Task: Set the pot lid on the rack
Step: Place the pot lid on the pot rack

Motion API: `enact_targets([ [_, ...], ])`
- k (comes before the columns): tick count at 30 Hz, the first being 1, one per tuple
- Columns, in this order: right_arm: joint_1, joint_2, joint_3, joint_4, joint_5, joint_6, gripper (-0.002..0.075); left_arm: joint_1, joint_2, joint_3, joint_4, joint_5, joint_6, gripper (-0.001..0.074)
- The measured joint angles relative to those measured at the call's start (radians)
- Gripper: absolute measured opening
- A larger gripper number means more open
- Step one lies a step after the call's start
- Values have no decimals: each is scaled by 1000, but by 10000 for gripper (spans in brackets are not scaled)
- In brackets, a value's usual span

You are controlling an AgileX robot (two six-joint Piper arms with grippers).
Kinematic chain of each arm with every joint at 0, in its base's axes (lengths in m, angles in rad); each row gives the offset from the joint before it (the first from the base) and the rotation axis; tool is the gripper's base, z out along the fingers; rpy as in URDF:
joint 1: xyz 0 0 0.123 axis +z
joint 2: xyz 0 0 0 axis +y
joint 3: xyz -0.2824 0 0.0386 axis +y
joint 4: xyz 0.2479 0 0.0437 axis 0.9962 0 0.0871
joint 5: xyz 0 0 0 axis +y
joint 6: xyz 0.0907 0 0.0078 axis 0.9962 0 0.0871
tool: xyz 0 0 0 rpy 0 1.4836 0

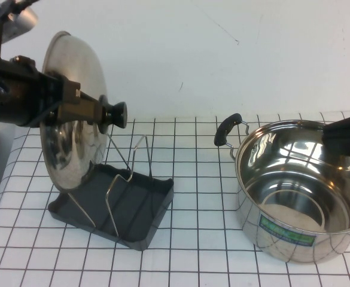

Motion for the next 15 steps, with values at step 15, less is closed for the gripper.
enact_targets([
  [15,0,0,21,-3,0,1,-1,-4,153,0,-8,65,129,112],
])
